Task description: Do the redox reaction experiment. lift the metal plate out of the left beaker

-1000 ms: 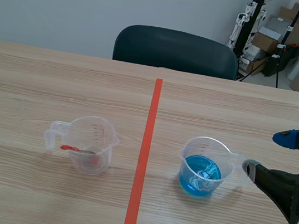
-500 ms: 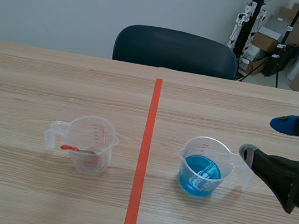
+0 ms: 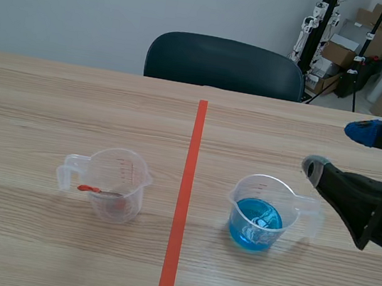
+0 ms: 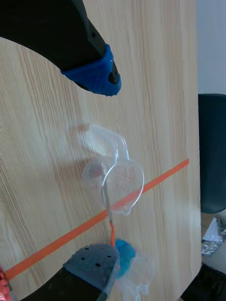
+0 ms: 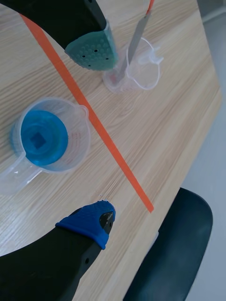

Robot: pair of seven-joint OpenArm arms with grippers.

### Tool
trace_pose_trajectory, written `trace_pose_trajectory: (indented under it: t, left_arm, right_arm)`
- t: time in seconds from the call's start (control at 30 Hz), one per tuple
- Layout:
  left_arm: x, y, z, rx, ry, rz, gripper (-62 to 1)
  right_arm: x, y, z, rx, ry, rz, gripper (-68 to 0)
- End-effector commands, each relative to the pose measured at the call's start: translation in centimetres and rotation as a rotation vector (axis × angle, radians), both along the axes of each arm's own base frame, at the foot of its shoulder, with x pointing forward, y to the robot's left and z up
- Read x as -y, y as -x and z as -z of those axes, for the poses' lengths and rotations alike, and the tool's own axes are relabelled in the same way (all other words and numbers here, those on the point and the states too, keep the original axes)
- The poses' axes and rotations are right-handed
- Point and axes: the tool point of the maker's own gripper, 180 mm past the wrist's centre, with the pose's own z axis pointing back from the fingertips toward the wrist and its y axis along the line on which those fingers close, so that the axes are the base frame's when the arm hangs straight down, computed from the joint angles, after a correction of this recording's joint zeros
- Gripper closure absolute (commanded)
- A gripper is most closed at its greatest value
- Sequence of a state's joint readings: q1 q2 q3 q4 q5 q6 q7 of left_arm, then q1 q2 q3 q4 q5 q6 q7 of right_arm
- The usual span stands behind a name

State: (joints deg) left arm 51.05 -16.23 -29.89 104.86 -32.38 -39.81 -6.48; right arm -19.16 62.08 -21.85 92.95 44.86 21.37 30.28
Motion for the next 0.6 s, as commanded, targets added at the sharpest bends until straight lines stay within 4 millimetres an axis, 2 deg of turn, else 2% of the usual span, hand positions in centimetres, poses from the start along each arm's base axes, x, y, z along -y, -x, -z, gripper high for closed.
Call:
trace_pose_trajectory:
  t: [0.0,0.07,0.17,0.4,0.57]
  left_arm:
    - [1.6,0.2,-1.3,0.040,-0.003,0.066,-62.3]
    - [2.9,0.8,-1.6,0.059,-0.027,0.125,-62.3]
    - [3.7,1.3,-1.6,0.079,-0.094,0.187,-62.3]
    - [2.7,0.6,-0.3,0.099,-0.343,0.232,-62.3]
    - [2.4,0.1,-0.4,0.113,-0.388,0.248,-62.3]
  right_arm:
    - [0.3,-0.7,-1.3,0.042,-0.011,0.008,-57.4]
    - [0.4,-0.8,-1.2,0.045,-0.008,0.015,-57.4]
    - [0.5,-0.8,-1.2,0.045,-0.005,0.022,-57.4]
    - [0.4,-0.1,-0.2,0.012,0.001,0.020,-57.4]
    - [0.4,0.0,0.0,0.007,0.004,0.019,-57.4]
